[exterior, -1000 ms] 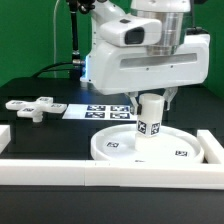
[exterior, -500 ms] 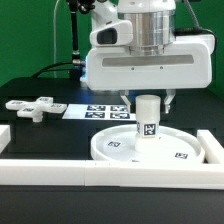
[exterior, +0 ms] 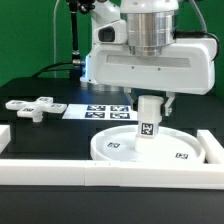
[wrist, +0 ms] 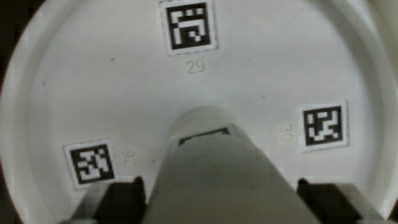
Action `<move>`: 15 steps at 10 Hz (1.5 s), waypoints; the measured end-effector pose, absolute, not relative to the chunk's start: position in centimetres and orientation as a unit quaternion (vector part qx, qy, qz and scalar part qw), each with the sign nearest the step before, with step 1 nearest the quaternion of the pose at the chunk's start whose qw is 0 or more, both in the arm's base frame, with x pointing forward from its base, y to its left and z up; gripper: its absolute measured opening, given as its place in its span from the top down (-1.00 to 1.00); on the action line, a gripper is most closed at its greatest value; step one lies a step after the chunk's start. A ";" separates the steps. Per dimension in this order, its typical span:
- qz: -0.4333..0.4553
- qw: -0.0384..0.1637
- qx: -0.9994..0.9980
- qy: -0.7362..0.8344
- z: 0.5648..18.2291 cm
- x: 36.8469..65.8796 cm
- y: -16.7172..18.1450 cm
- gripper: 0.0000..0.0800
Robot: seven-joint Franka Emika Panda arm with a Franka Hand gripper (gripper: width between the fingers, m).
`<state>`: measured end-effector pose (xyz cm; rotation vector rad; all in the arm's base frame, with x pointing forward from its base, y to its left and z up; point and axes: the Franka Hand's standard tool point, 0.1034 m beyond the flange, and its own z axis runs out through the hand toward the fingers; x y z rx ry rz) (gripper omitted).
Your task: Assemble round table
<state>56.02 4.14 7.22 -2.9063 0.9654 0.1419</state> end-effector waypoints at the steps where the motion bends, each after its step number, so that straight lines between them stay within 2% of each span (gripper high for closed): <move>1: 0.048 0.038 -0.938 0.342 7.2 56.0 4.2 -0.02; 6: 0.059 0.073 -0.777 0.623 7.1 56.4 3.8 -0.02; 9: 0.066 0.108 -0.666 0.735 7.0 56.5 3.8 -0.02; 12: 0.075 0.110 -0.620 0.773 7.0 56.6 3.9 -0.02; 13: 0.074 0.110 -0.625 0.770 7.0 56.6 3.9 -0.41; 14: 0.075 0.105 -0.650 0.749 7.0 56.5 4.2 -0.56; 15: 0.074 0.092 -0.696 0.709 7.2 56.6 4.8 -0.56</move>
Offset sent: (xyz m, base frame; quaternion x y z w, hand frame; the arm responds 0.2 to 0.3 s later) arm -0.0027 -0.0158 0.0029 0.0214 0.0293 0.2610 0.9647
